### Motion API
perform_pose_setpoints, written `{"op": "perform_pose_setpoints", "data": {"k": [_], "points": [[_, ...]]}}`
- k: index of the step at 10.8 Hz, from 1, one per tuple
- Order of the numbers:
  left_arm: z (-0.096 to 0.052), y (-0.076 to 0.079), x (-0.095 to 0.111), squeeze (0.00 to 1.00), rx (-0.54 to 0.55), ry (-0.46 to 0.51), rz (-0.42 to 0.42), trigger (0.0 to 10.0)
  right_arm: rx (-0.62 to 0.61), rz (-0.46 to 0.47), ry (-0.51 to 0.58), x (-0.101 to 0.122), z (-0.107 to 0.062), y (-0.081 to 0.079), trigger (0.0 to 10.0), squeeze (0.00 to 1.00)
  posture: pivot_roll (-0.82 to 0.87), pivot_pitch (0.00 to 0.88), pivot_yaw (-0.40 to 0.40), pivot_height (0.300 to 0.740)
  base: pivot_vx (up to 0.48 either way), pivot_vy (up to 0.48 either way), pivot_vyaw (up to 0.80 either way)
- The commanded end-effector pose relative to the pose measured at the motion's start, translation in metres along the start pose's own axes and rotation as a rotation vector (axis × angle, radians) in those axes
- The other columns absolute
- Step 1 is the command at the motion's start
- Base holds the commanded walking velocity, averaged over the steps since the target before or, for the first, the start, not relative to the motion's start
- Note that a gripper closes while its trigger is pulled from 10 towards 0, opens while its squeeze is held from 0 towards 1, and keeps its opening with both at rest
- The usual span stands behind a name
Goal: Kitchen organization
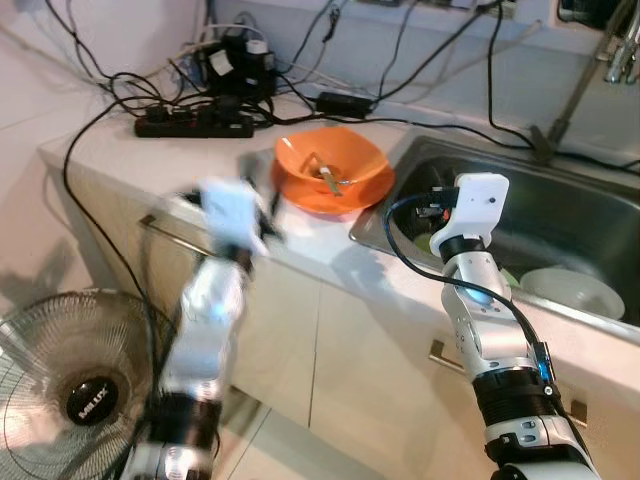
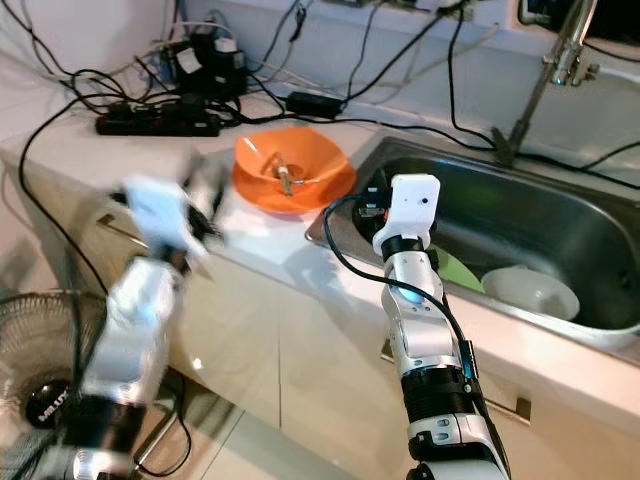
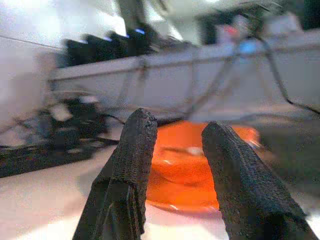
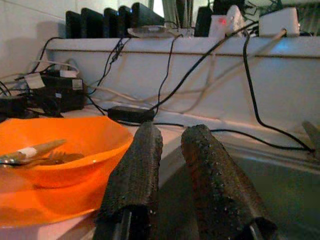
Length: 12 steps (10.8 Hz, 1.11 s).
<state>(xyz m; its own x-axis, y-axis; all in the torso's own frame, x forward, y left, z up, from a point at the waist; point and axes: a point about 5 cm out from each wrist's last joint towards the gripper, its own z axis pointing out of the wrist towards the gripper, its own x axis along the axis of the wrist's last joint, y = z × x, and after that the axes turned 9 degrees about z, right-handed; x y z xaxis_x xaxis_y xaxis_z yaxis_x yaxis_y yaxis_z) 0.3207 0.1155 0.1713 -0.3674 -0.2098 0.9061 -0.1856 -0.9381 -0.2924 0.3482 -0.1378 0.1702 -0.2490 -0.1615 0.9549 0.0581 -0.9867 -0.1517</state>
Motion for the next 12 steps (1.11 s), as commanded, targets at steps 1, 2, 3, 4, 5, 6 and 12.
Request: {"op": "perform_pose_setpoints", "data": {"k": [1, 2, 3, 4, 5, 6, 12], "points": [[-0.001, 0.004, -0.001, 0.0, -0.057, -0.014, 0.025, 10.0, -0.025, 0.022, -0.021, -0.004, 0.0, 0.004, 10.0, 0.0, 0.18, 0.0, -0.002, 0.74, 0.0, 0.0, 0.0], [-0.001, 0.002, -0.005, 0.0, -0.078, -0.035, 0.061, 10.0, -0.03, 0.029, -0.039, -0.006, 0.0, 0.004, 10.0, 0.0, 0.18, 0.001, -0.003, 0.74, 0.0, 0.0, 0.0], [0.0, -0.001, -0.005, 0.0, -0.076, -0.035, 0.079, 10.0, -0.026, 0.029, -0.041, -0.006, 0.0, 0.003, 10.0, 0.0, 0.18, 0.006, -0.004, 0.74, 0.0, 0.0, -0.4], [0.0, -0.006, -0.006, 0.0, -0.065, -0.038, 0.09, 10.0, -0.028, 0.024, -0.053, -0.008, 0.0, 0.001, 10.0, 0.0, 0.18, 0.009, -0.004, 0.74, 0.0, 0.0, 0.0], [0.0, -0.007, -0.004, 0.0, -0.059, -0.028, 0.086, 10.0, -0.027, 0.021, -0.055, -0.009, 0.0, 0.001, 10.0, 0.0, 0.19, 0.014, -0.006, 0.74, 0.0, 0.0, 0.0], [0.0, -0.007, -0.002, 0.0, -0.055, -0.015, 0.088, 10.0, -0.028, 0.026, -0.059, -0.01, 0.0, 0.001, 10.0, 0.0, 0.19, 0.019, -0.008, 0.74, 0.0, 0.0, 0.0], [-0.001, -0.009, -0.001, 0.0, -0.053, -0.013, 0.122, 10.0, -0.018, 0.029, -0.054, -0.008, 0.003, -0.003, 10.0, 0.0, 0.19, 0.026, -0.013, 0.74, 0.0, 0.0, -0.13]]}}
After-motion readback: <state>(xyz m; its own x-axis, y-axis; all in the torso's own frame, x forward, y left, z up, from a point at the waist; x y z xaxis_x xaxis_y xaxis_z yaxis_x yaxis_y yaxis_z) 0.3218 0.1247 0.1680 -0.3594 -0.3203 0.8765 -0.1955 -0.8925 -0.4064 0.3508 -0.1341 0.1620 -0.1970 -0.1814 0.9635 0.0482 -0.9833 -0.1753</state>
